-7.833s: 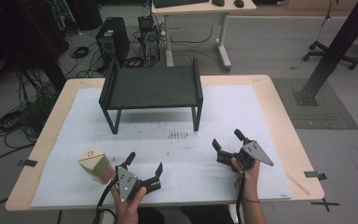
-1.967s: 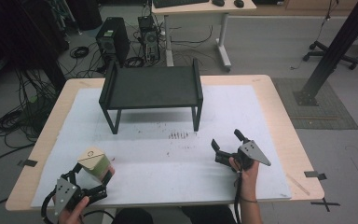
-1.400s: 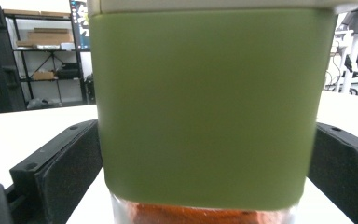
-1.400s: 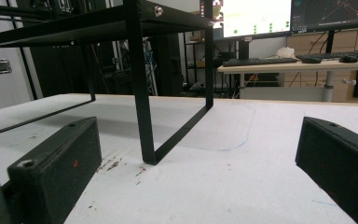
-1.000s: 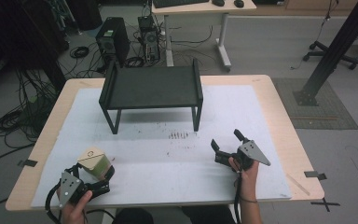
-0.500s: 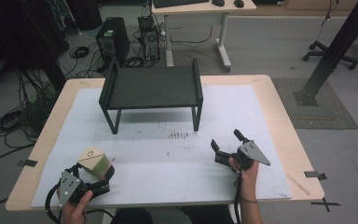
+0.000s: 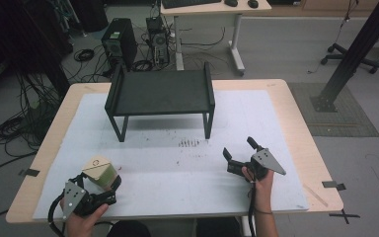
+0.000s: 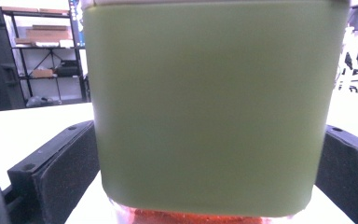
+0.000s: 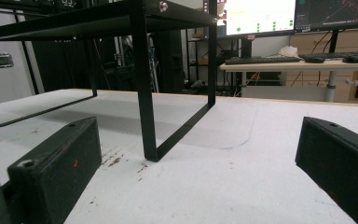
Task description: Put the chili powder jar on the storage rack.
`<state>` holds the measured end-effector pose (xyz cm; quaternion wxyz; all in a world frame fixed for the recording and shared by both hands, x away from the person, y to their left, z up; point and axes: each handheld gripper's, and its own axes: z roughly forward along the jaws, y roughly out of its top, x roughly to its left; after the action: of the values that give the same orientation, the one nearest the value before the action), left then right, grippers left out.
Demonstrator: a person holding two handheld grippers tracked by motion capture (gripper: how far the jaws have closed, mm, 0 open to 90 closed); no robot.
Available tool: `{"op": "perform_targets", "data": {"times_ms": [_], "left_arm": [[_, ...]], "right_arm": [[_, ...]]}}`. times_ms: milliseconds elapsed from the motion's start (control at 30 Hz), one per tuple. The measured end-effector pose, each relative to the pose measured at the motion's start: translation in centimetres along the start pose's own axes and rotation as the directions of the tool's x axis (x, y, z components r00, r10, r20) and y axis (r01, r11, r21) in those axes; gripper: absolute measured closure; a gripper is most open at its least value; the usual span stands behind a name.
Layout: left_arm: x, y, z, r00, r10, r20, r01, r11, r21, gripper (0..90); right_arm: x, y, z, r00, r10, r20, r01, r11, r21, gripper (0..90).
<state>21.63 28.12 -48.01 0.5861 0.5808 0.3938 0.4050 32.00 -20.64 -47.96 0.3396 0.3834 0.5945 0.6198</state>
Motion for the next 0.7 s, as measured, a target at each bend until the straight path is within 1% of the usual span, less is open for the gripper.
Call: {"op": "perform_targets", "data": {"times_ms": [100, 200, 367, 400, 700], "left_arm": [[0.01, 0.02, 0.04, 1.0, -0.003, 0.0, 0.003, 1.0, 0.005, 0.2], [0.0, 0.02, 0.04, 1.0, 0.0, 0.0, 0.0, 1.0, 0.007, 0.2], [0.05, 0.02, 0.05, 1.0, -0.007, 0.001, 0.007, 0.9999, 0.008, 0.2], [0.03, 0.03, 0.06, 1.0, -0.003, 0.0, 0.003, 0.9999, 0.01, 0.2], [0.05, 0.02, 0.04, 1.0, -0.006, 0.001, 0.006, 1.0, 0.007, 0.2]], "right_arm": [[0.07, 0.01, 0.03, 0.9999, -0.01, -0.002, 0.01, 1.0, 0.006, 0.1], [0.09, 0.01, 0.05, 0.9999, -0.013, -0.001, 0.013, 1.0, 0.007, 0.1], [0.11, 0.02, 0.08, 0.9998, -0.019, -0.003, 0.019, 1.0, 0.011, 0.1], [0.11, 0.02, 0.09, 0.9998, -0.019, -0.004, 0.019, 1.0, 0.013, 0.1], [0.19, 0.0, 0.06, 0.9995, -0.03, -0.004, 0.03, 1.0, 0.009, 0.1]]}}
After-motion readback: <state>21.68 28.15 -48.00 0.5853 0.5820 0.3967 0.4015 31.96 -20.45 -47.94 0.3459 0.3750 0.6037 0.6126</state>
